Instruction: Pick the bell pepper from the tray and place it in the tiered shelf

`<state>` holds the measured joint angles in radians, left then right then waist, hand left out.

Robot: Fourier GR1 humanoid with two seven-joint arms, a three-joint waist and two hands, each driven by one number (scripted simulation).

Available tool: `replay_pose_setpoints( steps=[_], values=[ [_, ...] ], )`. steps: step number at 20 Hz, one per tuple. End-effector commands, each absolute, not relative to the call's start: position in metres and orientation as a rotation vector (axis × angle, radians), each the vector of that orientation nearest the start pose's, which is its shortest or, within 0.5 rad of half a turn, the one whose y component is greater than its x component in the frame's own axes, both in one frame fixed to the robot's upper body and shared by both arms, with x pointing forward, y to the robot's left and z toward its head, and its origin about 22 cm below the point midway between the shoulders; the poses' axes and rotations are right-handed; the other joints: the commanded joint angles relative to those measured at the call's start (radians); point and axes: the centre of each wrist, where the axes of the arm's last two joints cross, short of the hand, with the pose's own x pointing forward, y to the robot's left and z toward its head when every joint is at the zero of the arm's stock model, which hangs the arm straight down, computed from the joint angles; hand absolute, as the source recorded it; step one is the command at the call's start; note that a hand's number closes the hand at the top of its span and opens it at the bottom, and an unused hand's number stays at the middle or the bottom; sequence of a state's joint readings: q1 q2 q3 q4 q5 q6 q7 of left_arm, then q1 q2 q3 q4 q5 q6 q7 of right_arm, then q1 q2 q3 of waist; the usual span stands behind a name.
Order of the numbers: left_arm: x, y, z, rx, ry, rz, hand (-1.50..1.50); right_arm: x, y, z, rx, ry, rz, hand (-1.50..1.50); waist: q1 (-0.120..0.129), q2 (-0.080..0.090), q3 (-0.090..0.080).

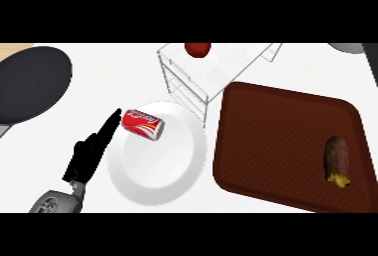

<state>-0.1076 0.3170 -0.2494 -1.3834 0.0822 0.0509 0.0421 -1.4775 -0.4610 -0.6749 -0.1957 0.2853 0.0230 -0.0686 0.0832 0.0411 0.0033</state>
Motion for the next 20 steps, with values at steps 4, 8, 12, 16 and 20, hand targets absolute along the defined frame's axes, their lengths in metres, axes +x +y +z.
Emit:
replay_pose_setpoints(
  steps=[4, 8, 12, 16, 20],
  values=[
    [0.258, 0.251, -0.016, 0.071, -1.371, -0.376, 0.00, 0.457, -0.363, 0.261, -0.224, -1.739, -0.091, -1.50, 0.003, 0.008, 0.000],
    [0.262, 0.248, -0.019, 0.075, -1.368, -0.358, 0.00, 0.444, -0.394, 0.266, -0.214, -1.793, -0.064, -1.50, 0.009, 0.018, 0.001],
    [0.258, 0.234, -0.018, 0.050, -1.387, -0.358, 0.00, 0.433, -0.416, 0.266, -0.217, -1.782, 0.009, -1.50, 0.012, 0.008, 0.001],
    [0.259, 0.235, -0.022, 0.049, -1.374, -0.360, 0.00, 0.423, -0.435, 0.255, -0.204, -1.803, 0.057, -1.50, 0.014, 0.014, 0.002],
    [0.257, 0.242, -0.018, 0.040, -1.390, -0.377, 0.00, 0.419, -0.441, 0.259, -0.260, -1.769, 0.095, -1.50, 0.034, 0.012, 0.002]
  ],
)
